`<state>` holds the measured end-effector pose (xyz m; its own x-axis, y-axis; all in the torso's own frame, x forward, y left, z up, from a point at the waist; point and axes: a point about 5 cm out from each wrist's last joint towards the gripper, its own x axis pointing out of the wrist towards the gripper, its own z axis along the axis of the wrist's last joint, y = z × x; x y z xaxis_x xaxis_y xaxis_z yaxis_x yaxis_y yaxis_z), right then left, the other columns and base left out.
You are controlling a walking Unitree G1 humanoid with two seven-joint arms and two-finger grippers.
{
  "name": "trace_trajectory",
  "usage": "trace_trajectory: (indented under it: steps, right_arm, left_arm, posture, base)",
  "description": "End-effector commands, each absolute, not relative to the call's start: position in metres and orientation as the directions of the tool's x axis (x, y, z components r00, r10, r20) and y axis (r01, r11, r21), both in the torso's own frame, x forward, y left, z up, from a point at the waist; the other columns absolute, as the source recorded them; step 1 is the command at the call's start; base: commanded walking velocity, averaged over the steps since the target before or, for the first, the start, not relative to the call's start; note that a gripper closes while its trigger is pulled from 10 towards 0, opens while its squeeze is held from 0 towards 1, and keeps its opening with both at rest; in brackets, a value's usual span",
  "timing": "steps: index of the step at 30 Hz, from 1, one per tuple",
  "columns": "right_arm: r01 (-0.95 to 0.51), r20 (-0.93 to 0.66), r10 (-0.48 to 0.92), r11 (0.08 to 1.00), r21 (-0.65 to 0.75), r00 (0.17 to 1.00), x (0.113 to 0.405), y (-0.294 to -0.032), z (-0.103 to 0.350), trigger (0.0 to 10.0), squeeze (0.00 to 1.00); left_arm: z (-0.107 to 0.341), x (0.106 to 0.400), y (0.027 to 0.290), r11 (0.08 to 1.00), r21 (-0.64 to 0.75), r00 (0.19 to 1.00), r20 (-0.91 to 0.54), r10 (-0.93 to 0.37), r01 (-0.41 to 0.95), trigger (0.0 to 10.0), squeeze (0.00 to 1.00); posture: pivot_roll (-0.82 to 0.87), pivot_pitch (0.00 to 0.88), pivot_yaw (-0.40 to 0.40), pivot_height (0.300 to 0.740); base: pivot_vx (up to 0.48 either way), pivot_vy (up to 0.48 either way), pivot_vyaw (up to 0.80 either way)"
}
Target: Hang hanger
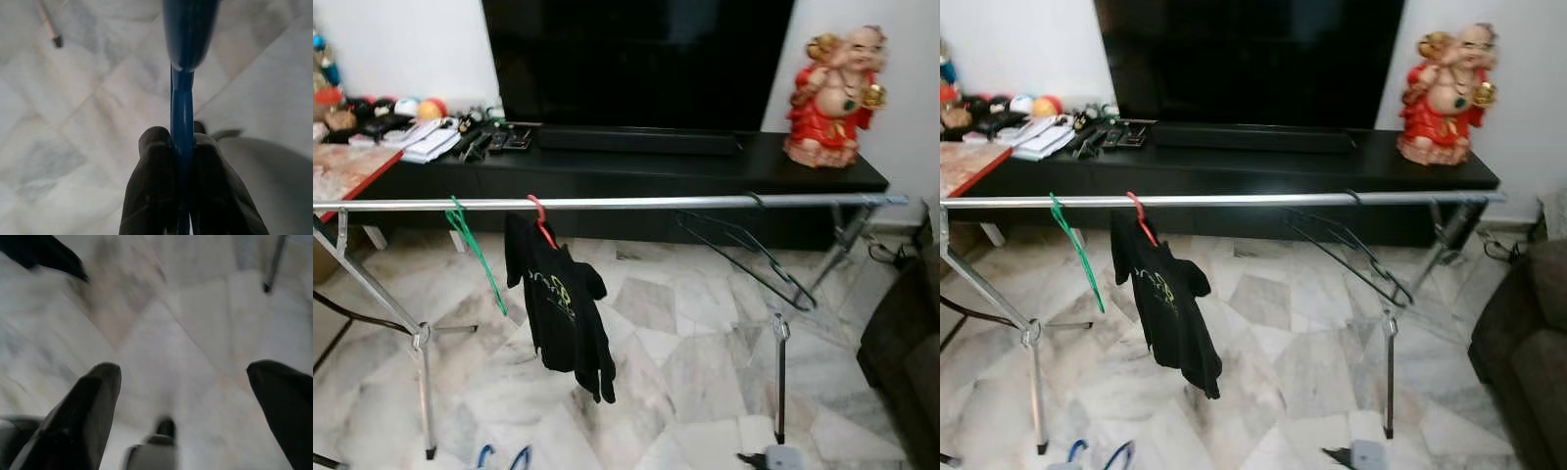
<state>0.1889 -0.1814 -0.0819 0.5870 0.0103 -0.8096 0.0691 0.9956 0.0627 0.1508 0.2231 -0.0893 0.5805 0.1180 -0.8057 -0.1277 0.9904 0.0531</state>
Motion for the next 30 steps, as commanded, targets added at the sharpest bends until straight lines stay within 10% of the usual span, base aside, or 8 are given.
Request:
trace_trajectory:
  steps: [1, 25, 30]
  right_arm:
    - [0.074, -0.822, -0.014, 0.997, 0.034, 0.569, 0.181, -0.192, -0.084, 10.0, 0.00]
    - [0.060, -0.824, -0.009, 0.998, 0.029, 0.566, 0.181, -0.191, -0.084, 10.0, 0.00]
    - [0.061, -0.824, -0.013, 0.998, 0.026, 0.566, 0.181, -0.192, -0.084, 10.0, 0.00]
  left_arm:
    - [-0.090, 0.152, 0.218, 0.993, 0.045, 0.583, -0.806, 0.102, -0.112, 10.0, 0.00]
    - [-0.093, 0.145, 0.218, 0.993, 0.069, 0.563, -0.819, 0.108, -0.091, 10.0, 0.00]
    - [-0.078, 0.175, 0.218, 0.994, 0.045, 0.680, -0.727, 0.098, -0.096, 10.0, 0.00]
  posture:
    - [-0.01, 0.020, -0.001, 0.740]
    - [-0.02, 0.023, -0.005, 0.740]
    - [-0.01, 0.029, -0.010, 0.740]
  base:
    - [0.000, 0.000, 0.00]
    - [0.000, -0.385, 0.00]
    - [0.000, -0.158, 0.00]
